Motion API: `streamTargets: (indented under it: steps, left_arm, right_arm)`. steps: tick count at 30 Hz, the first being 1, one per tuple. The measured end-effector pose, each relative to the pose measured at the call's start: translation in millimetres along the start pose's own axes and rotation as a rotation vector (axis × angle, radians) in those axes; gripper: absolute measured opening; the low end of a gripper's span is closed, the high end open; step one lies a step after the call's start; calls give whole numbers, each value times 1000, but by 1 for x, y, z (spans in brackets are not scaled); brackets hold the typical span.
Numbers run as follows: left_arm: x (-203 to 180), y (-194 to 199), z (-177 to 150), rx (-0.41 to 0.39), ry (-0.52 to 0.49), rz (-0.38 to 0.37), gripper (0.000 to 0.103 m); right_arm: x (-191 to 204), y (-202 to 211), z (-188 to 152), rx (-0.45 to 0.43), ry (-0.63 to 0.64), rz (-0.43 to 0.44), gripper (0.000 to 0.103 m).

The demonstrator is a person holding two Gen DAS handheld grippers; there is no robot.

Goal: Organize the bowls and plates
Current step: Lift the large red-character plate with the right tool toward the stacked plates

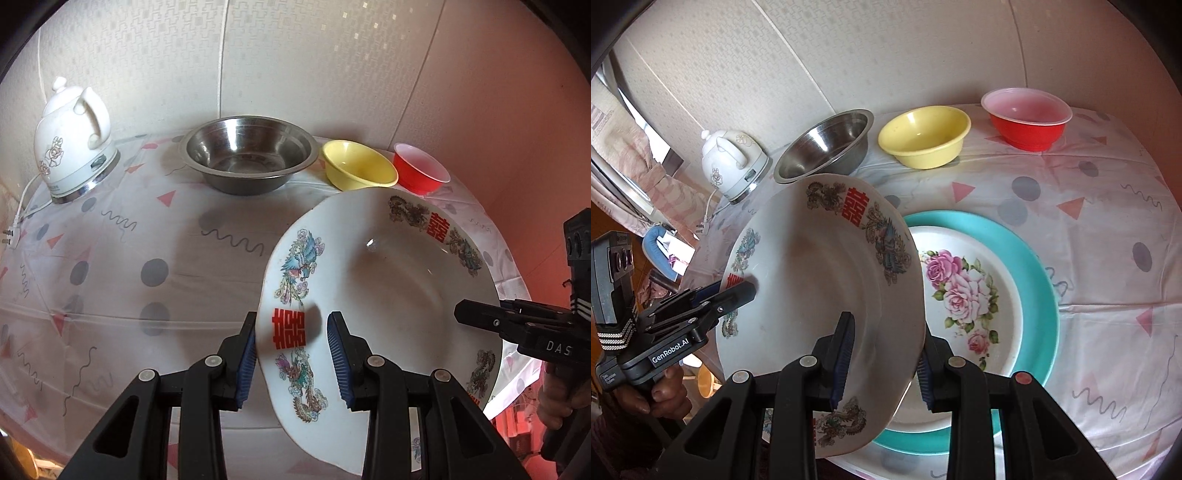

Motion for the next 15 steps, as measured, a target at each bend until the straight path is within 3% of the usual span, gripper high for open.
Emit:
streamTargets:
  steps: [15]
  left_arm:
    - [-51,-41,12,41,-86,-31,37]
  right_arm:
    - [-60,10,2,-37,-119,-95,31]
Point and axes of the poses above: each gripper's, at about its wrist camera, not at the fingertips, and y roughly against the way its jaws point, x to its left, z to its top, the point moved 10 cm from there along -y, roughly the way its jaws point, and after that the axes turned 3 degrees about -x, right-handed, at the moved point
